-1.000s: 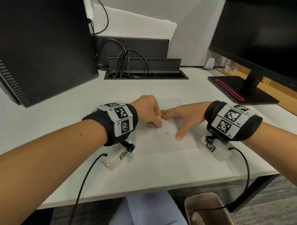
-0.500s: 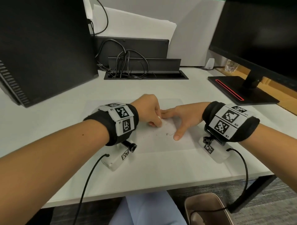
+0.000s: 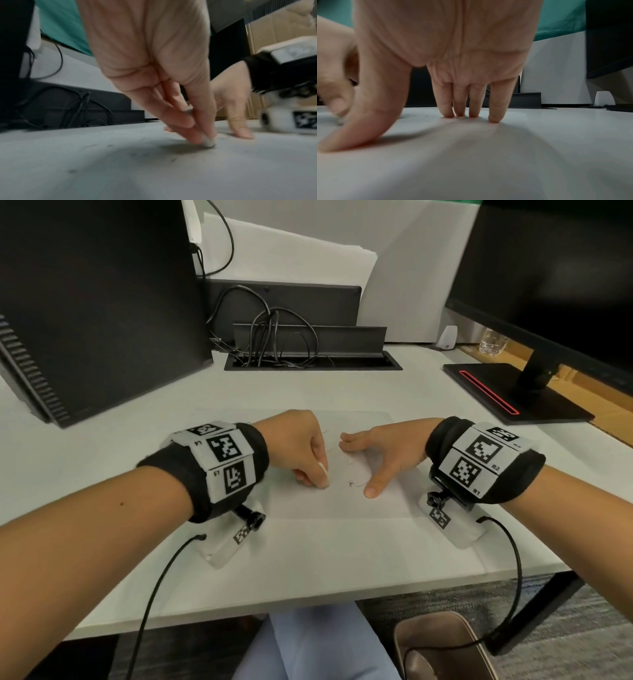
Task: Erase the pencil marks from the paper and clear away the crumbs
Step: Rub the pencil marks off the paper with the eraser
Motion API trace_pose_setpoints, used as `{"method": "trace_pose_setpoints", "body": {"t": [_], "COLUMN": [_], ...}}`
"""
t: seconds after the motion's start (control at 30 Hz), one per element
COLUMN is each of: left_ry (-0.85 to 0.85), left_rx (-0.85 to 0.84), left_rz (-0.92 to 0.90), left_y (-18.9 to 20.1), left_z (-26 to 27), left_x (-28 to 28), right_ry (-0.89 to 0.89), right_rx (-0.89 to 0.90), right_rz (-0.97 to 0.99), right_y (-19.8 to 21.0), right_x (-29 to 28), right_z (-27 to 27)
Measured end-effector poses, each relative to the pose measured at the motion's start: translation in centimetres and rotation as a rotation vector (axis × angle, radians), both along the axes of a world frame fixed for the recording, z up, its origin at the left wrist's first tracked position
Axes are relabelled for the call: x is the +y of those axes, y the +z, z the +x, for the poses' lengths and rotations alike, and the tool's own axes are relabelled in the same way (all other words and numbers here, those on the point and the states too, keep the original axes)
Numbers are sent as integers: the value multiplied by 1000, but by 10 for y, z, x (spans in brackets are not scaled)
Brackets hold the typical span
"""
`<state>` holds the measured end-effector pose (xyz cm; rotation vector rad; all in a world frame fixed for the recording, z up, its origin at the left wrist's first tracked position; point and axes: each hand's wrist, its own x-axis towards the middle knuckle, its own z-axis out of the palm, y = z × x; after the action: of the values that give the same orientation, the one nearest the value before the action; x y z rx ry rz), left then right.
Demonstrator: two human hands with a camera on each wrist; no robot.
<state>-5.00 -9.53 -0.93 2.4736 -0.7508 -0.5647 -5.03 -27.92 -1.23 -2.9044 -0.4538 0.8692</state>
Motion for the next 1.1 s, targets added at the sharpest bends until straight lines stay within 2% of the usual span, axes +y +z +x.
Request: {"method": "trace_pose_setpoints", "body": {"t": [0.13, 0.27, 0.4, 0.47, 0.57, 0.67, 0.8, 0.9, 0.97, 1.03, 1.1], "left_ry": [-44, 0, -54, 5, 131, 147, 140, 148, 137, 98, 15], "left_rx": [111, 28, 133, 84, 11, 37, 79, 95, 28, -72, -93], "left_rz": [16, -23, 7, -77, -243, -262, -298, -343, -289, -166, -5], "left_y": [0, -1, 4, 6, 11, 13, 7, 4, 1, -2, -4], "left_z": [-5, 1, 2, 5, 14, 17, 16, 16, 15, 15, 13], "left_x": [3, -2, -5, -1, 7, 9, 3, -3, -6, -5, -3], "right_ry": [8, 8, 9, 5, -47, -62, -151, -157, -161, -180, -177], "right_rx": [-6, 2, -4, -18, -88, -239, -156, -170, -212, -202, -155], "right_rz": [-10, -12, 5, 35, 183, 321, 579, 574, 515, 465, 404], "right_y": [1, 1, -1, 1, 8, 17, 19, 13, 12, 13, 12], "right_x": [3, 3, 3, 3, -1, -6, 3, 9, 7, 2, -1], "right_z": [-2, -2, -3, -5, -6, -6, -16, -17, -15, -15, -17]}}
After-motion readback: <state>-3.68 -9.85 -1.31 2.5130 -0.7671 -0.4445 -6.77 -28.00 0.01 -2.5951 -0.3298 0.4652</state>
